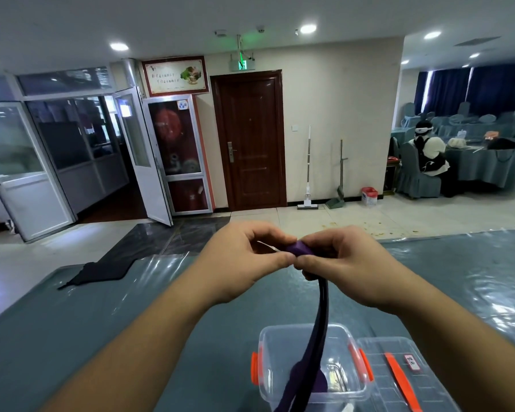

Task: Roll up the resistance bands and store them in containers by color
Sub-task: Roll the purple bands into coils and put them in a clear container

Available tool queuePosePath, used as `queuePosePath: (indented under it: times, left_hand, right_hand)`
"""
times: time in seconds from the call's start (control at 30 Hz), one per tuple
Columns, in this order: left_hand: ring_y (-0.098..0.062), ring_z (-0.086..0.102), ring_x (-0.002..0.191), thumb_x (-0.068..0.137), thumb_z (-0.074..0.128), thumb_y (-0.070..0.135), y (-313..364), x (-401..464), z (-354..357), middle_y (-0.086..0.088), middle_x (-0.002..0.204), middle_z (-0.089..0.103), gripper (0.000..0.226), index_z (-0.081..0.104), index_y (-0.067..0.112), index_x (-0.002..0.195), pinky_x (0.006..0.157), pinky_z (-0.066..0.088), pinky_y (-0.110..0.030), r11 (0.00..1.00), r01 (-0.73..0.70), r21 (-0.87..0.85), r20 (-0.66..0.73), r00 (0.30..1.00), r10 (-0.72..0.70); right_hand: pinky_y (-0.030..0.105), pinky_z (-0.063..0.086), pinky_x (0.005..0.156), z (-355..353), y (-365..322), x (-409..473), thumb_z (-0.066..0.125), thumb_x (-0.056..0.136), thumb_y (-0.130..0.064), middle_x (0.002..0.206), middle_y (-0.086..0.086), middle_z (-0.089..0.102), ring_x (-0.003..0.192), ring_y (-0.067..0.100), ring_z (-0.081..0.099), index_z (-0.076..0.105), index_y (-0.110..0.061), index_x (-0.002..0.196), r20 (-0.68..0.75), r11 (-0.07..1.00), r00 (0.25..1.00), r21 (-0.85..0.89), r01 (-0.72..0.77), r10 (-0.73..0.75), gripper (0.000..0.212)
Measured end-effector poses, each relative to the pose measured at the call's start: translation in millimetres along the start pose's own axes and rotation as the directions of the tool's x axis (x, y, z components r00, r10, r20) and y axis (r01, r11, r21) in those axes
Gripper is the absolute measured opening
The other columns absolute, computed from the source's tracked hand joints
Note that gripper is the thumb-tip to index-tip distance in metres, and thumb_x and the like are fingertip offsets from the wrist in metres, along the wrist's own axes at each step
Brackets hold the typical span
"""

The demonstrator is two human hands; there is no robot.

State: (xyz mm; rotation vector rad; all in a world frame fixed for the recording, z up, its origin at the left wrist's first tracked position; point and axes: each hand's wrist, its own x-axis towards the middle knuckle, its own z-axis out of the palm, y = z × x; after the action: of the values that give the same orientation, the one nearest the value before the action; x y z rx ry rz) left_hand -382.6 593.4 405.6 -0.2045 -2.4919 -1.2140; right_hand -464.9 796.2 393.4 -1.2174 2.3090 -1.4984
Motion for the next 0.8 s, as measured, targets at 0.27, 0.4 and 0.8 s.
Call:
queuePosePath:
  times: [0.27, 0.4, 0.8]
  left_hand:
    - [-0.010, 0.077, 0.095, 0.084, 0.083, 0.009, -9.3, -4.0, 16.6, 0.006, 0.098, 0.081, 0.024, 0.081, 0.024, 0.103, 0.089, 0.062, -0.027, 0.941, 0.055, -0.334, -0.178, 0.977, -0.121]
    - [-0.008, 0.077, 0.090, 0.083, 0.086, 0.015, -12.5, -7.5, 15.2, 0.009, 0.096, 0.080, 0.022, 0.078, 0.028, 0.098, 0.083, 0.061, -0.022, 0.977, 0.068, -0.200, -0.105, 0.990, -0.090]
    - [-0.008, 0.075, 0.085, 0.077, 0.091, 0.030, -12.3, 1.1, 11.7, 0.009, 0.089, 0.079, 0.024, 0.070, 0.031, 0.088, 0.080, 0.063, -0.033, 0.998, 0.061, 0.005, -0.073, 0.995, -0.060]
  right_hand:
    - [0.035, 0.064, 0.083, 16.7, -0.1, -3.2, 0.080, 0.087, -0.012, 0.089, 0.013, 0.079, 0.084, 0.026, 0.077, 0.078, -0.015, 0.101, -0.169, 0.902, 0.976, 0.428, -0.052, 0.136, 0.015]
    - [0.035, 0.064, 0.083, 17.9, 2.9, -4.9, 0.079, 0.087, -0.010, 0.089, 0.017, 0.079, 0.083, 0.026, 0.076, 0.082, -0.011, 0.095, -0.122, 0.876, 0.972, 0.467, -0.120, 0.199, 0.008]
    - [0.033, 0.064, 0.082, 13.4, 10.6, -6.2, 0.083, 0.079, -0.013, 0.094, 0.017, 0.080, 0.090, 0.031, 0.078, 0.073, -0.010, 0.111, -0.044, 0.827, 0.974, 0.537, -0.164, 0.221, 0.034]
